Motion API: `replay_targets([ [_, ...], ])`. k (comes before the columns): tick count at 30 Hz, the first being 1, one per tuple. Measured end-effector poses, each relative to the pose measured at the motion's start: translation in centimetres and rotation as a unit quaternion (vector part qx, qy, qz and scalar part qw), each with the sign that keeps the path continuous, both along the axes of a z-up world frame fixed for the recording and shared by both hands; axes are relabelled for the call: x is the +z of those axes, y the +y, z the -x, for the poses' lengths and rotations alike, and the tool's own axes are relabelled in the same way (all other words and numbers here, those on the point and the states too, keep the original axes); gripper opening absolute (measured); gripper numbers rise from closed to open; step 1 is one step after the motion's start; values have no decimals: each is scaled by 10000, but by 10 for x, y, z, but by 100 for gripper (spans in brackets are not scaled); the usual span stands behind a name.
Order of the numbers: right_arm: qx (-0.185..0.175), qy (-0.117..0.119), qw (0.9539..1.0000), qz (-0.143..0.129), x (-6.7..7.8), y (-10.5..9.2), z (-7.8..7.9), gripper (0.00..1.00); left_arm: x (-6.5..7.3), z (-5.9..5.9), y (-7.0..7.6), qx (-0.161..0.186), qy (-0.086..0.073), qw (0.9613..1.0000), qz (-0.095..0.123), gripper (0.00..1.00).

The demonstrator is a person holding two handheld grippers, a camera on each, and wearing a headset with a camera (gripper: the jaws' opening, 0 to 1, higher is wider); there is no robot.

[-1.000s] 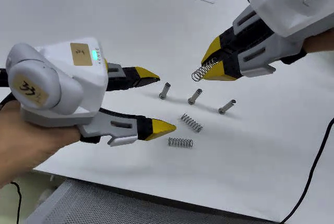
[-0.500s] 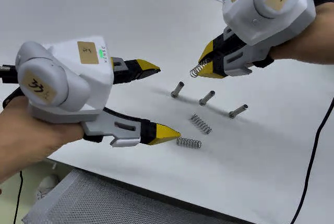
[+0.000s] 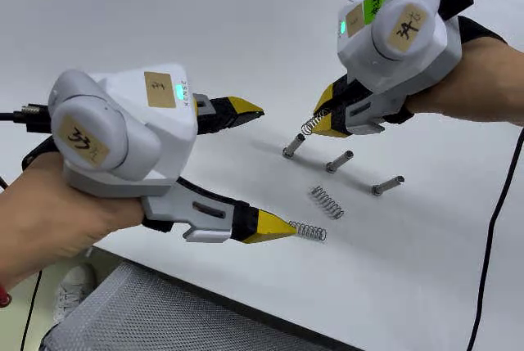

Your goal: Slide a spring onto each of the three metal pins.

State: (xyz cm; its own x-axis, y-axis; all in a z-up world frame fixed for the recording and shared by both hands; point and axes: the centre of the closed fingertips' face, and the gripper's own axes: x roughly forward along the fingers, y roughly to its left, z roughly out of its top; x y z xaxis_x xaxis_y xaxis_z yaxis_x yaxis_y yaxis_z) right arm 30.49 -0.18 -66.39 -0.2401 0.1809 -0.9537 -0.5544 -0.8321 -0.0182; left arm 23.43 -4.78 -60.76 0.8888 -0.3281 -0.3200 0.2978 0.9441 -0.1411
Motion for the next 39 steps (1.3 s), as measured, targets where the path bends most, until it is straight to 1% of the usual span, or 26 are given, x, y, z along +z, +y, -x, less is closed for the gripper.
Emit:
replay_targets([
  [4,-1,-3,10000,66,-4,1,-1,12,0,0,0,9,-10,10000,22,79],
  [6,17,-6,10000,93,-4,1,0,12,1,0,0,16,-22,10000,28,79],
  [22,56,-30,9998,198,-14,0,0,12,3,-2,1,14,-102,9999,81,79],
  [39,108,-33,9996,260,-20,-1,1,12,4,-4,2,6,-143,9998,147,78],
])
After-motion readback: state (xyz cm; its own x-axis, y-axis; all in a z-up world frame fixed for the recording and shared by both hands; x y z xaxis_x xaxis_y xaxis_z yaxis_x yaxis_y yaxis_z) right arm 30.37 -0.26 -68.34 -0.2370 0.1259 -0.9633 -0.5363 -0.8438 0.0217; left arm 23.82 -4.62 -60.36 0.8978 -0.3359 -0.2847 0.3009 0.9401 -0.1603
